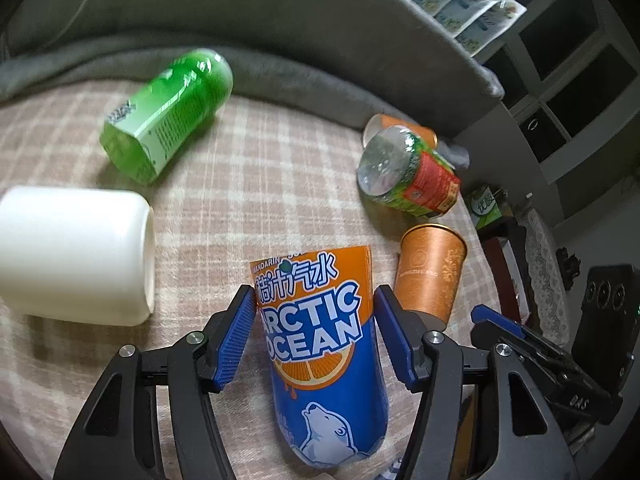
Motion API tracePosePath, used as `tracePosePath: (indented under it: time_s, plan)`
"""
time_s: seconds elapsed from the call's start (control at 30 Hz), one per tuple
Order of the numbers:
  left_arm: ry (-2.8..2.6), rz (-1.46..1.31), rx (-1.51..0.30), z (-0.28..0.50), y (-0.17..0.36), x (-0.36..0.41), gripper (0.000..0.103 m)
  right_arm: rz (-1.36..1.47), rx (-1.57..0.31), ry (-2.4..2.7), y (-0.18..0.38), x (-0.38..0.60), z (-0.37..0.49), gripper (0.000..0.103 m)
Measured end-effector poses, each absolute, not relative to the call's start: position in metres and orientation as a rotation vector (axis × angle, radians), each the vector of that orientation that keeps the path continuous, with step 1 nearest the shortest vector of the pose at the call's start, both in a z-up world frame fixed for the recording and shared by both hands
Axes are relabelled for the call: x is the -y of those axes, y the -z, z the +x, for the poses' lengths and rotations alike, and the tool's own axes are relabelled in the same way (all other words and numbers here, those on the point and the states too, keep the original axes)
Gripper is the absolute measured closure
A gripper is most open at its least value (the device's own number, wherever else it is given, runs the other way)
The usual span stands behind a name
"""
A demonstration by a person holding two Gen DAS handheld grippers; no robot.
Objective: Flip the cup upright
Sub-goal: 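Rotate the held cup with the left gripper so its opening faces up, then lower the upright cup in the left gripper onto the table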
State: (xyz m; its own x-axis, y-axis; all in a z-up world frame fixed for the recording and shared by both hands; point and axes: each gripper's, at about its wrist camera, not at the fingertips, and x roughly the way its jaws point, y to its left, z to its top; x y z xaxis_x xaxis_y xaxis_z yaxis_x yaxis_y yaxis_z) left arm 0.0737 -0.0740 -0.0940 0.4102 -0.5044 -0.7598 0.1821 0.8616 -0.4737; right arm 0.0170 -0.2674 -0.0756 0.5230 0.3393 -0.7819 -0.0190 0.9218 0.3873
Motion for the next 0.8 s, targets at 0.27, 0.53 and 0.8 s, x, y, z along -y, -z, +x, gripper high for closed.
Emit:
tracePosePath:
  time_s: [0.27, 0.53, 0.8]
  plan:
    - [0.433, -0.263, -0.955, 0.064, 0.073, 0.080, 0.043, 0.352, -0.993, -0.215, 0.073, 0.267, 0.017, 0.027]
    - [0.398, -0.156, -0.842, 0.061, 0.060, 0.088, 0.043, 0.346, -0.973, -0.208, 0.070, 0.268, 0.015, 0.027]
    - [0.367, -0.079, -0.778, 0.057, 0.058, 0.098, 0.043, 0.360, -0.970, -0.201, 0.070, 0.271, 0.014, 0.027]
